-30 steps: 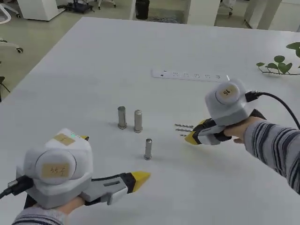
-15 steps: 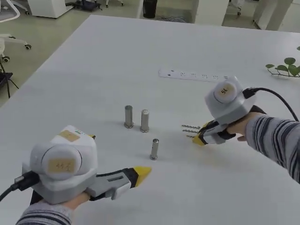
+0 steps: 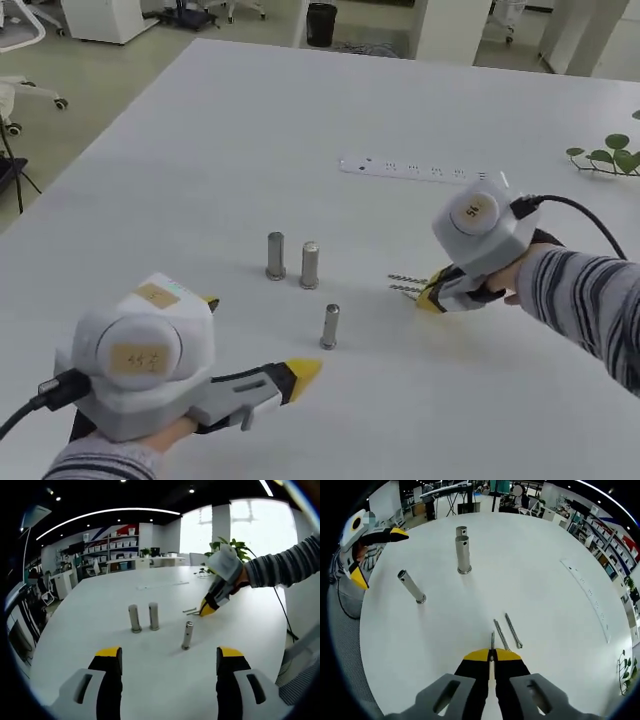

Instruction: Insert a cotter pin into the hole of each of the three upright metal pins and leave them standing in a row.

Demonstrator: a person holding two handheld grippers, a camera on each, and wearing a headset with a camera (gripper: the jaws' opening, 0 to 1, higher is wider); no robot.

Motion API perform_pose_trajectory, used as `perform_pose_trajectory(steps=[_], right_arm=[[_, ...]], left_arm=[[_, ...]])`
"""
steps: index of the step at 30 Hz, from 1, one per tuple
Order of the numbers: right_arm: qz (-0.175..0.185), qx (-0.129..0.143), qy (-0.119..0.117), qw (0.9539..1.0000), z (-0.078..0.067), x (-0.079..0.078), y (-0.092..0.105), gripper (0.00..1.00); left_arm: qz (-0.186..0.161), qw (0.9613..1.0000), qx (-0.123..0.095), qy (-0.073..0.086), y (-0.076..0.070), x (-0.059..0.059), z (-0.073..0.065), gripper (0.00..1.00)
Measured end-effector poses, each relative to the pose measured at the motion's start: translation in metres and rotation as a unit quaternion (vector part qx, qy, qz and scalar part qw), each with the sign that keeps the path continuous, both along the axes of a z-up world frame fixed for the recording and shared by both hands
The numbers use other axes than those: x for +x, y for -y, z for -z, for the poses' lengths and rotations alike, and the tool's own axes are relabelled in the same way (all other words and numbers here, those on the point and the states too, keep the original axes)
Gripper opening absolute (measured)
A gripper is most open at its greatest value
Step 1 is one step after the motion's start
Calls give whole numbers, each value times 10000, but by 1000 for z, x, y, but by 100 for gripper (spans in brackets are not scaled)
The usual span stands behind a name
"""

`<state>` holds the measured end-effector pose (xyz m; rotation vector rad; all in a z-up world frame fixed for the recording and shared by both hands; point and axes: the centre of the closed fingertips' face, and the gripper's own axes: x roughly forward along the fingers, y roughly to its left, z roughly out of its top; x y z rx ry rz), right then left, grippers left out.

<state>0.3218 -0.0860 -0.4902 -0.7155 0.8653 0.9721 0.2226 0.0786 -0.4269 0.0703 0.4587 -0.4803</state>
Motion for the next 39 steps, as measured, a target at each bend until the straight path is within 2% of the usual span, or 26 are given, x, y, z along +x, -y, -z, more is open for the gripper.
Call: perform_pose_trajectory(steps=[4, 8, 12, 14, 17, 19, 22, 25, 27, 29, 31, 34, 36, 39], right_arm=[[112, 56, 121, 9998, -3, 0, 4, 0], [343, 505, 209, 9979, -17, -4, -1, 0], [188, 570, 405, 9974, -29, -14, -3, 0], [30, 651, 590, 9961, -37, -20, -8, 0], [-299, 644, 832, 9940, -44, -31, -14, 0], [-526, 558, 966, 9924, -47, -38, -17, 0], [-759, 556, 1128, 9891, -53, -51, -23, 0], [-890, 596, 1244, 9864, -59, -60, -29, 0], [-1032, 634, 1360, 9833, -63, -66, -36, 0], [-1193, 654, 1539, 9787, -69, -71, -42, 0], [-1365, 586, 1663, 9748, -72, -78, -47, 0], [-1532, 553, 1748, 9710, -73, -87, -52, 0], [-1647, 533, 1811, 9681, -74, -94, -56, 0], [-1754, 569, 1846, 9654, -76, -103, -60, 0]], left_arm=[[13, 9999, 57, 101, 1, 1, -3, 75], [70, 9999, 33, 131, 4, 1, -4, 74], [114, 9999, -34, 57, 7, -1, -3, 72], [126, 9999, -60, 70, 8, -1, -5, 70], [161, 9987, -470, 53, 13, -1, -11, 69], [219, 9980, -600, 23, 15, -2, -12, 65], [287, 9963, -814, 37, 20, -3, -17, 57], [386, 9949, -931, 38, 24, -5, -19, 50], [548, 9900, -1301, 2, 33, -8, -25, 45], [586, 9860, -1558, -85, 38, -10, -27, 39], [617, 9829, -1726, -186, 40, -12, -27, 36], [673, 9820, -1757, -151, 44, -13, -29, 34], [782, 9801, -1815, -202, 51, -16, -29, 32], [921, 9792, -1775, -342, 57, -21, -23, 25]])
